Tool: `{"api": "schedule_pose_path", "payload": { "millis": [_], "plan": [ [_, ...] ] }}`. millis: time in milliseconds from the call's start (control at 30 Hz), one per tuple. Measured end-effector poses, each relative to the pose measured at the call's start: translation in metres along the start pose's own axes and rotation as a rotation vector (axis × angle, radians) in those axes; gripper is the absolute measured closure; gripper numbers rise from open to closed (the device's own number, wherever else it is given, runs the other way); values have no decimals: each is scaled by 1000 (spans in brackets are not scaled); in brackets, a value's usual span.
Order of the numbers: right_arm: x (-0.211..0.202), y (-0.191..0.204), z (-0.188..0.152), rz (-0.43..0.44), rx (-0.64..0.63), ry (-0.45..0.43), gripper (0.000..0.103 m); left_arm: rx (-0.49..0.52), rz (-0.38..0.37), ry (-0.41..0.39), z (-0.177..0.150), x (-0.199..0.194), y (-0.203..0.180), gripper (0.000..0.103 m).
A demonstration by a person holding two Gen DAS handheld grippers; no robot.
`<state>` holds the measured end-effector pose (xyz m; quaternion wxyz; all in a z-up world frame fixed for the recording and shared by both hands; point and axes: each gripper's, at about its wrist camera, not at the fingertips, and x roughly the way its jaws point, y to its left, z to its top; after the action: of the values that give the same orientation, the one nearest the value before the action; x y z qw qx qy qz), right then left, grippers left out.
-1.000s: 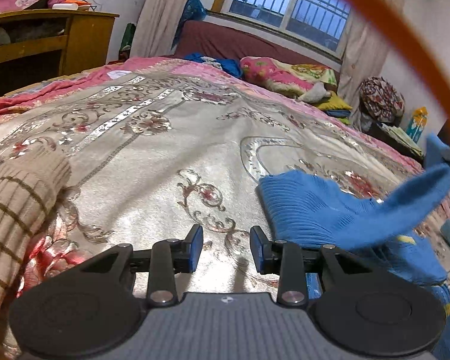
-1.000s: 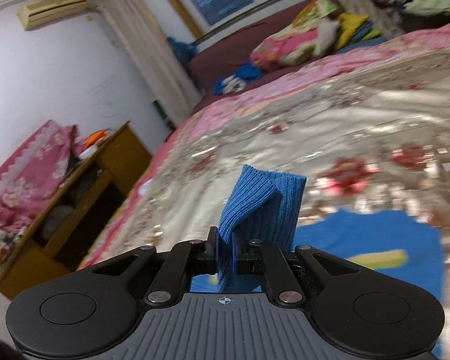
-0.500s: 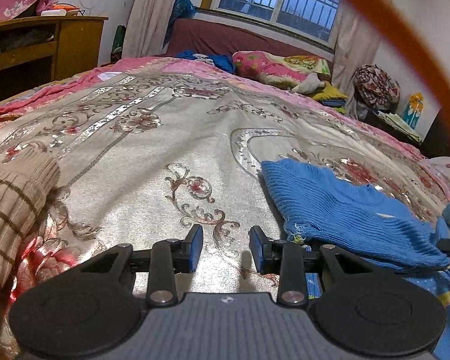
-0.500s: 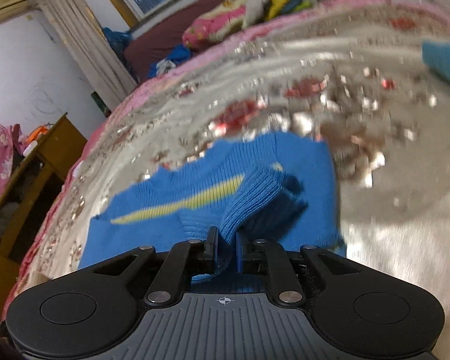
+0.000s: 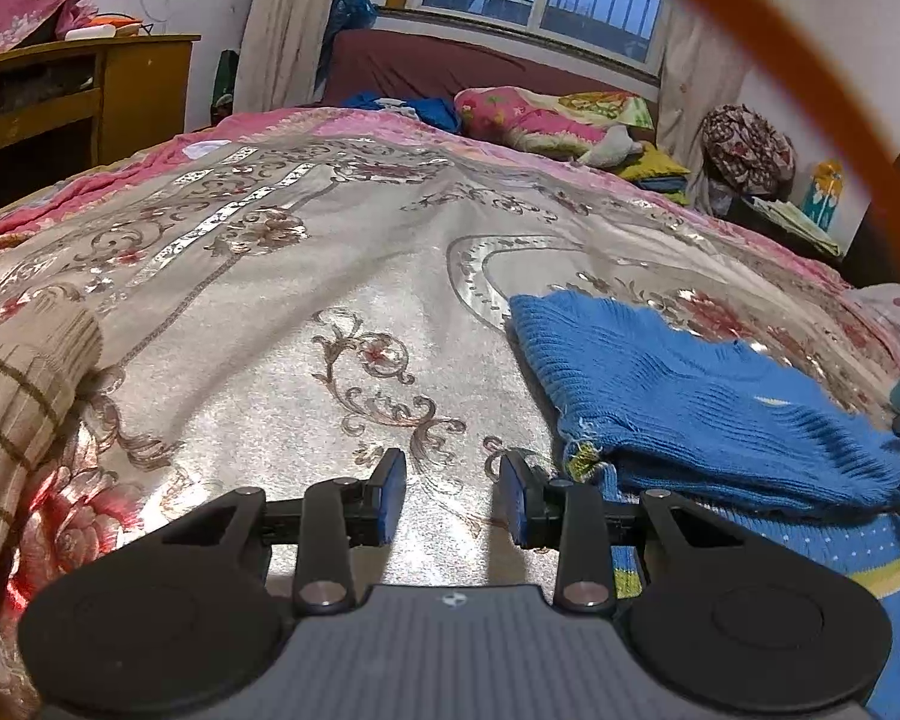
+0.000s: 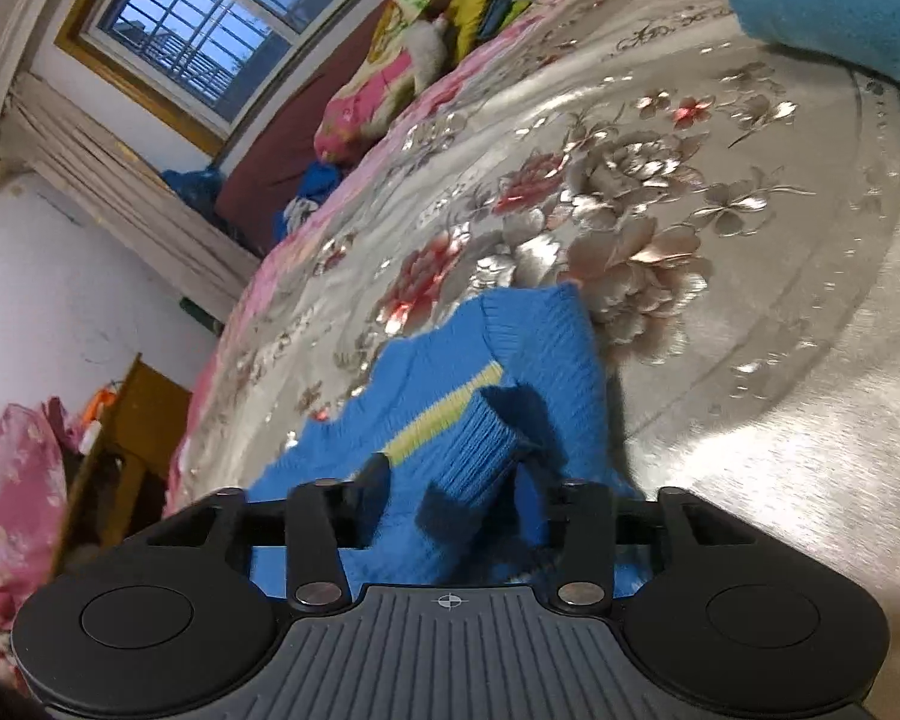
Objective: Fold small clothes
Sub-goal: 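Lay the sleeve flat across the chest and open the right gripper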
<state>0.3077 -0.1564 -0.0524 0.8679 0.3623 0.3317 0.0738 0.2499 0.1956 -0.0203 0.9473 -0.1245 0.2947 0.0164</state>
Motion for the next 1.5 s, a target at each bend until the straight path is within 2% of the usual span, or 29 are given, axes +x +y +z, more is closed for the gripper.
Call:
{"api": "schedule_pose_path", "payload": {
  "millis": [33,67,133,233,300,367,467,500,567,600,700,800,967,1100,1200,1367,1400,1433,1500],
  "plan": [
    [3,3,2,-13,-10,8,88,5,1,-1,0,0,-1,64],
    [5,7,4,-25,-21,14,90,9,1,-1,0,0,-1,64],
    [4,17,8,-17,-42,-4,91,12,-1,-2,0,-1,-1,64],
    [-13,31,15,56,-75,-85,92,11,-4,-4,1,-1,-1,64],
    [-24,35,14,72,-98,-121,92,12,-5,-2,1,0,-1,64],
    [-24,27,8,26,-109,-107,88,16,-4,0,0,0,-2,64],
    [-12,2,-2,-105,-94,-46,87,23,-6,-3,0,-2,-4,64],
    [-11,-6,-4,-124,-73,-43,87,25,-6,-5,-1,-3,-4,64],
    [-16,-17,-5,-97,-32,-56,87,32,1,-9,-1,-5,-6,64],
    [-20,-17,-4,-99,-35,-68,83,34,4,-12,-1,-7,-7,64],
    [-31,-8,3,-138,-116,-106,81,53,17,-33,1,-14,-15,64],
    [-36,1,13,-125,-173,-138,80,89,-7,-50,7,-18,-31,64],
    [-10,24,13,-67,-313,-54,80,125,-75,-35,21,-4,-67,64],
    [26,34,6,-93,-400,27,81,204,-51,-10,23,20,-92,64],
    [40,27,6,-183,-436,21,86,203,-13,34,20,34,-88,63],
    [39,13,16,-182,-384,10,88,193,8,32,18,27,-80,62],
    [37,15,15,-188,-390,11,87,190,14,30,19,25,-80,62],
    [34,16,13,-192,-395,9,81,181,18,29,19,21,-78,62],
    [22,20,10,-175,-398,-4,80,162,13,33,19,12,-73,62]
  ]
}}
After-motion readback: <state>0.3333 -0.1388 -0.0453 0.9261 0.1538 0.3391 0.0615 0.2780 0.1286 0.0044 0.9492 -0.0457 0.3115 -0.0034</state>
